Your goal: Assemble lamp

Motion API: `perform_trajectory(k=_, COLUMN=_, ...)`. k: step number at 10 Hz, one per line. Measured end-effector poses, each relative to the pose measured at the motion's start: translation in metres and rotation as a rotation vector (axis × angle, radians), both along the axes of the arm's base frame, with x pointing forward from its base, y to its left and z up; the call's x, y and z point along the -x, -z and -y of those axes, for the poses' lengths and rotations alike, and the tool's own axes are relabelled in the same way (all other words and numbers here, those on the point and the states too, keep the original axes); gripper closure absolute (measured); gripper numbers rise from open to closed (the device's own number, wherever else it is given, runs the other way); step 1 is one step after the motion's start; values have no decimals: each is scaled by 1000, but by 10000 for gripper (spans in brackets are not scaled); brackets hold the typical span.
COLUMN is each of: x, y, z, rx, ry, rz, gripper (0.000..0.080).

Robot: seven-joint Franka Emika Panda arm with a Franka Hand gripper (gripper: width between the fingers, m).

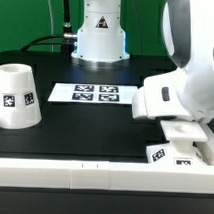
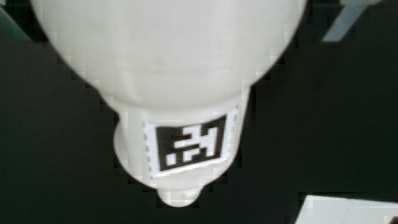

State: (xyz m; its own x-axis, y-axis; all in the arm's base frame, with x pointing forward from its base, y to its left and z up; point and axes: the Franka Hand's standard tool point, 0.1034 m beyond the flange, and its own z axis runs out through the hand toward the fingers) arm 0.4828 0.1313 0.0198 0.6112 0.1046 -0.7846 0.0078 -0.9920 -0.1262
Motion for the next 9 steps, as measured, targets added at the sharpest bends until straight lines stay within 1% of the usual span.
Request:
perform_trajectory(k=1, x=-7, y=-17, z=4, rx=-24, ry=-18, rz=20, gripper=224)
perform_trajectory(k=2, x=-11, y=-35, z=8, rx=-37, ry=-25, rz=22, gripper=223)
perform_trajectory(k=3, x=-17, y=-56, z=15, rx=-44, ry=-20, rz=23, gripper=223)
perform_trajectory(k=4, x=-26, y=-74, z=20, rx=-47, ry=-13, rz=46, gripper=223)
perform_trajectory(k=5, x=-31, y=-82, z=22, rx=-49, ry=-10, rz=51, gripper=223)
perform_trajectory(k=6, x=-33, y=-75, z=20, rx=-49, ry=-8, rz=72, gripper=223)
perform_trajectory(k=7, x=-42, y=-71, z=19, rx=-48, ry=2, rz=143, gripper=223)
perform_trajectory(k=8, x=-45, y=-72, z=20, rx=-44, ry=11, rz=211, gripper=223)
perform_trajectory(k=9, x=-49, y=-71, z=21, rx=-38, ry=24, rz=304, gripper=223)
